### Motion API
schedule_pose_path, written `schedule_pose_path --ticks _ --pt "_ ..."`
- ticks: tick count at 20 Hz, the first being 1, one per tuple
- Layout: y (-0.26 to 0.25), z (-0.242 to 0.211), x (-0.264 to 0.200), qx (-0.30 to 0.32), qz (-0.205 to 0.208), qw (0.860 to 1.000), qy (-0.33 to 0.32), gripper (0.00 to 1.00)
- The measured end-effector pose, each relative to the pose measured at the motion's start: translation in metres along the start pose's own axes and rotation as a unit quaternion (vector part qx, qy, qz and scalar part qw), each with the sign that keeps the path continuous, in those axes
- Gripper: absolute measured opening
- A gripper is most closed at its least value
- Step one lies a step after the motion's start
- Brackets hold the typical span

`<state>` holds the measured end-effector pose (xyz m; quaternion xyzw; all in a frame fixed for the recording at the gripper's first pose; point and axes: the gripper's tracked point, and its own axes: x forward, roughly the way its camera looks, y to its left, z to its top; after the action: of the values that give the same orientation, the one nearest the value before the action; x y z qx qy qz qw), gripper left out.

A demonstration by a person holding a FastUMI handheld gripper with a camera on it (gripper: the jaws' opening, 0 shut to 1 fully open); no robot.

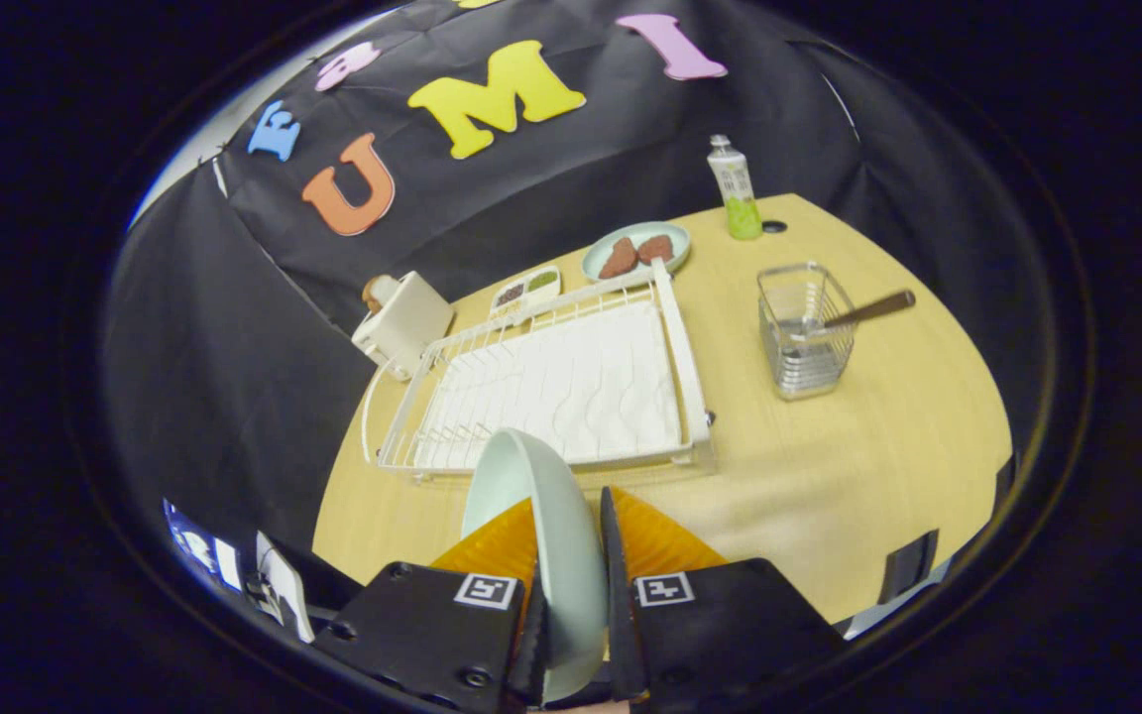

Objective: Take the plate from the dish rack, then take the spoon from the basket and place it into the plate.

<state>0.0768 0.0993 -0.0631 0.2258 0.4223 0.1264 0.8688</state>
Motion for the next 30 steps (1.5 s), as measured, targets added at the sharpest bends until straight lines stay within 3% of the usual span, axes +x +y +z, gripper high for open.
schedule_pose_path --ticks 6,18,23,26,30 --pt "-0.017 -0.044 0.035 0.056 0.036 0.998 0.012 0.3" --pt "-0.034 -0.039 0.068 0.099 0.038 0.994 0.0 0.32" --pt "-0.041 -0.02 0.06 0.068 0.02 0.997 -0.037 0.52" --pt "-0.045 -0.008 0.044 0.029 0.005 0.996 -0.082 0.58" --pt "-0.059 0.013 0.005 -0.06 -0.045 0.981 -0.177 0.74"
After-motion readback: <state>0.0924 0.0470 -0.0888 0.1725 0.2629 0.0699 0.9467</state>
